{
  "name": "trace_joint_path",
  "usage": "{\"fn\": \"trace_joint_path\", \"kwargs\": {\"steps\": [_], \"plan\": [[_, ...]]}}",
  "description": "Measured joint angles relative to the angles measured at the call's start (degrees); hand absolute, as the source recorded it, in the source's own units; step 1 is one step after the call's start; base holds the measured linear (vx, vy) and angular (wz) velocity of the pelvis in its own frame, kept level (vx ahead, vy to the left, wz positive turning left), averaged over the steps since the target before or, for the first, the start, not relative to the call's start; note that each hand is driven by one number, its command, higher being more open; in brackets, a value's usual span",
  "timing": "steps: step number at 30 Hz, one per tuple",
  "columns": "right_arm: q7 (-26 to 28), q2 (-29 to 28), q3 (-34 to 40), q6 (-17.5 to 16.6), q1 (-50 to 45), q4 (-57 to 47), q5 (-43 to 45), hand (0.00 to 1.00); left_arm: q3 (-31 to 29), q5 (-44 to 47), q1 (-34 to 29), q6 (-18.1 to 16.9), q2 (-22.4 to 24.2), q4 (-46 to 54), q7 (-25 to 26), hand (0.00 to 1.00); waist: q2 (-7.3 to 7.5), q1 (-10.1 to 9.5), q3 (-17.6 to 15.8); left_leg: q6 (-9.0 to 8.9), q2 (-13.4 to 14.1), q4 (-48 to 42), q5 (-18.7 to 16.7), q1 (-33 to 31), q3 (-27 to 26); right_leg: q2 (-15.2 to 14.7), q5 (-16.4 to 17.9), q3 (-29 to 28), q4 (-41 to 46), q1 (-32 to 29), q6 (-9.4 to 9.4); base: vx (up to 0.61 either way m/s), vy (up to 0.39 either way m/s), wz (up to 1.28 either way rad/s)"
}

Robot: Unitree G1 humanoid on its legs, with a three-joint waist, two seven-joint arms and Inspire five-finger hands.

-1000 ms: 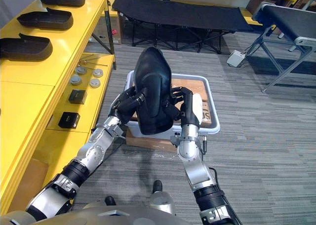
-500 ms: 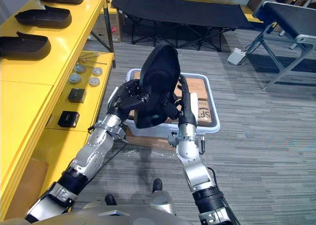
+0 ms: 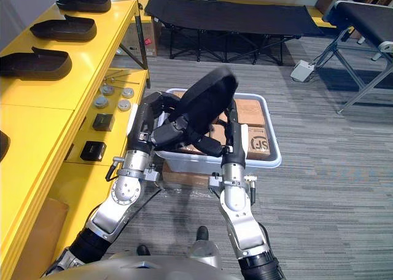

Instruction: Walk over and take three plastic housings, then place them on the shelf

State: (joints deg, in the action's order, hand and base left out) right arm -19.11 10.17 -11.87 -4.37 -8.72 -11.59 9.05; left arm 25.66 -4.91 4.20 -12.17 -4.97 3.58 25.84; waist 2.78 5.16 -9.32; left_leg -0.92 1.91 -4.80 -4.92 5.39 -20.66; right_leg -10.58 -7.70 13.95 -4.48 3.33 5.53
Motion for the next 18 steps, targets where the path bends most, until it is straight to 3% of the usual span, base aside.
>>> {"fn": "trace_joint_path", "kwargs": {"steps": [4, 9, 13, 18], "plan": [[3.9, -2.7, -0.1, -4.1, -4.2, 0.0, 5.8, 1.00, -4.2, 0.1, -2.3, 0.0, 0.6, 0.4, 2.3, 0.00, -0.09, -0.09, 0.1, -0.13, 0.2, 0.0, -0.1, 0.0, -0.1, 0.2, 0.2, -0.1, 0.0, 0.0, -0.18, 0.00, 0.000, 0.00], [5.1, -4.2, 1.8, -6.7, -10.2, 0.0, 5.9, 1.00, -6.3, 5.0, -3.1, -0.2, 0.7, 1.3, 2.5, 0.00, -0.24, 0.02, 0.2, -0.24, 0.3, 0.0, -0.3, 0.0, -0.8, 0.2, 0.4, -0.5, 0.5, -0.4, -0.34, -0.01, -0.003, -0.05], [5.0, -4.5, 4.0, -6.7, -12.4, 0.2, 5.8, 1.00, -7.1, 11.3, -4.9, -0.8, 0.8, 1.3, 1.0, 0.00, -0.52, 1.02, 0.3, -0.28, 0.5, 0.1, -0.5, 0.1, -1.3, 0.3, 0.4, -1.0, 0.4, -0.6, -0.32, -0.02, -0.018, -0.08], [5.0, -5.1, 5.8, -6.8, -13.4, 1.3, 5.7, 1.00, -7.6, 12.4, -5.9, -1.5, 0.9, 1.3, 0.8, 0.00, -0.63, 1.27, 0.4, -0.36, 0.6, 0.1, -0.5, 0.1, -1.7, 0.6, 0.4, -1.5, 0.4, -0.8, -0.32, -0.04, -0.030, -0.06]]}}
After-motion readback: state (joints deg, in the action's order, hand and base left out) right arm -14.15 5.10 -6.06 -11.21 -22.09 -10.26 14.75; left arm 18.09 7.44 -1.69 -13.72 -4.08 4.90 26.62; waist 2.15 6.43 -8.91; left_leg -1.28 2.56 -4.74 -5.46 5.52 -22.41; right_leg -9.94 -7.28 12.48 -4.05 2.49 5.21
